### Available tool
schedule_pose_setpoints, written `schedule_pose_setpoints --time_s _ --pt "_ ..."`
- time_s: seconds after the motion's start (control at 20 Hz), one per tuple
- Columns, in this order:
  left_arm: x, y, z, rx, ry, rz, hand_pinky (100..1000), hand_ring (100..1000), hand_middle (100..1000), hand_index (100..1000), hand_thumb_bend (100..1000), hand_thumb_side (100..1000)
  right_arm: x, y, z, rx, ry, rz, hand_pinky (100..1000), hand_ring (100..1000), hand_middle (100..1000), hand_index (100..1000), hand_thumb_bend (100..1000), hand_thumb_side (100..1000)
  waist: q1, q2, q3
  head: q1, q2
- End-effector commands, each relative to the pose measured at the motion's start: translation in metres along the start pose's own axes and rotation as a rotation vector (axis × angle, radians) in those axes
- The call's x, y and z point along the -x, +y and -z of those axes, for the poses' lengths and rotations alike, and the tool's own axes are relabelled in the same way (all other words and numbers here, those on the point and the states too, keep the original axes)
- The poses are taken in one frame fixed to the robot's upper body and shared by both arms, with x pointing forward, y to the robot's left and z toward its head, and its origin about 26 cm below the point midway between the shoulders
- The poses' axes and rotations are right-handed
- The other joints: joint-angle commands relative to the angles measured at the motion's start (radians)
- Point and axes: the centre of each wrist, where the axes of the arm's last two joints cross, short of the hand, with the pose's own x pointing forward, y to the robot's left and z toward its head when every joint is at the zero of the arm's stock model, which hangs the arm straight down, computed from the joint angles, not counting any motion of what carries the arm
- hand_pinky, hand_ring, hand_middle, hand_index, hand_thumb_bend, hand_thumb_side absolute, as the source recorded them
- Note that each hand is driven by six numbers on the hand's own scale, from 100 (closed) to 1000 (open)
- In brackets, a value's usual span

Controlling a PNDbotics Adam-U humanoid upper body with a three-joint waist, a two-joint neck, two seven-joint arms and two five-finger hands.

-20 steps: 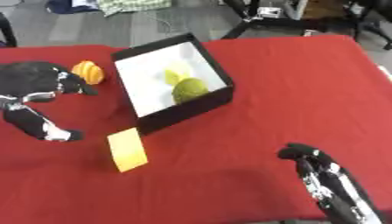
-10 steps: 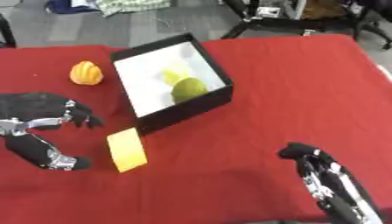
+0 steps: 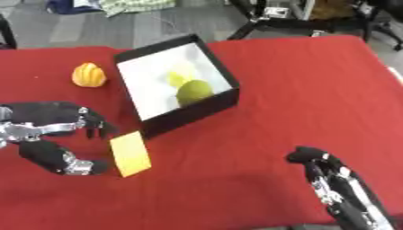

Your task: Pick up objects on the table and place them in the box.

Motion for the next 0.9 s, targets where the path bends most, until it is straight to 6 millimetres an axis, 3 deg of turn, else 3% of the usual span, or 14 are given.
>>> schedule_pose_setpoints --time_s 0.05,0.9 --pt "0.001 0.007 -0.002 -0.034 0.024 0.008 775 637 682 919 437 927 -0.005 -0.004 0.001 -0.008 -0.006 -0.023 1000 803 712 809 100 525 0.013 -0.020 0.000 0.001 -0.002" --pt "-0.002 0.001 0.019 -0.053 0.059 0.027 794 692 745 945 463 918 -0.005 -0.003 0.001 -0.012 -0.005 -0.021 1000 804 712 809 100 526 0.012 -0.021 0.000 0.003 -0.002"
